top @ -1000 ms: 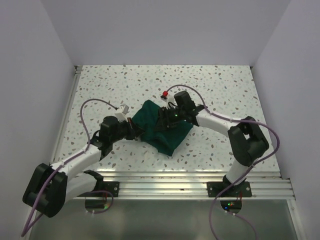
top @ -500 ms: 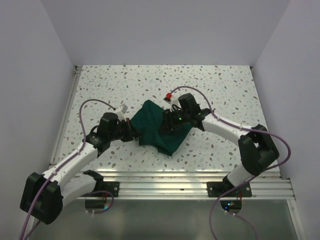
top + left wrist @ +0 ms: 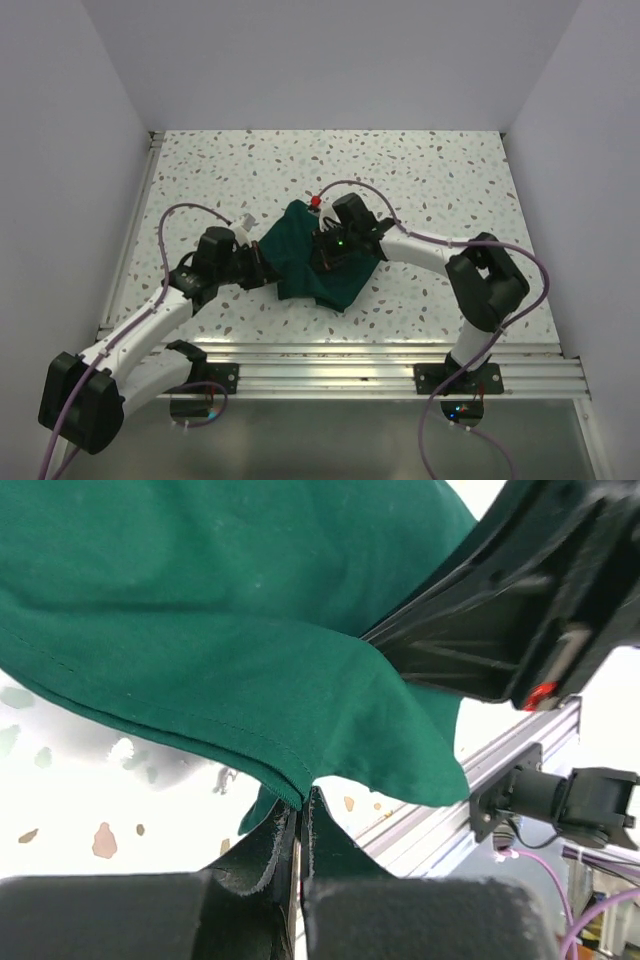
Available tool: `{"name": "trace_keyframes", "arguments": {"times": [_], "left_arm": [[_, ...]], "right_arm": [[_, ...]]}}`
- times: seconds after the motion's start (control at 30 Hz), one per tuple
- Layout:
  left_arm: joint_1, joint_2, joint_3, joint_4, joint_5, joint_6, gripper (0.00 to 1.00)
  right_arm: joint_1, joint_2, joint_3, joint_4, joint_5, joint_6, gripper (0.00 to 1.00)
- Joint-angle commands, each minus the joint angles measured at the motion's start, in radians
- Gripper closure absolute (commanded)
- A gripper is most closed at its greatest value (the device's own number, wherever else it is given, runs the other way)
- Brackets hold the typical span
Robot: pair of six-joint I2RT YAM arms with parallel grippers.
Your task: Prepare the surgical pack
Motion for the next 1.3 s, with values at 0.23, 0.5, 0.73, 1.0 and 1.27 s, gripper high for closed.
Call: {"name": "trace_keyframes", "arguments": {"times": [0.23, 0.5, 0.73, 1.0, 1.27], "left_arm": [[0.008, -0.012, 0.074, 0.032, 0.108, -0.061, 0.98], [0.029, -0.007, 0.029, 0.258, 0.163, -0.188, 0.97], [0.042, 0.060, 0.001, 0.438, 0.212, -0.279, 0.93], [0.040, 0.028, -0.073, 0.572, 0.180, -0.351, 0.60], [0.040, 0.111, -0.183, 0.757, 0.208, -0.377, 0.50]], "right_arm": [[0.049, 0.066, 0.000, 0.090, -0.066, 0.042, 0.97], [0.052, 0.065, -0.024, 0.112, -0.072, 0.057, 0.97], [0.052, 0.048, 0.000, 0.087, -0.057, 0.051, 0.97], [0.050, 0.066, -0.001, 0.103, -0.062, 0.066, 0.97], [0.021, 0.049, 0.009, 0.101, -0.078, 0.083, 0.97]]}}
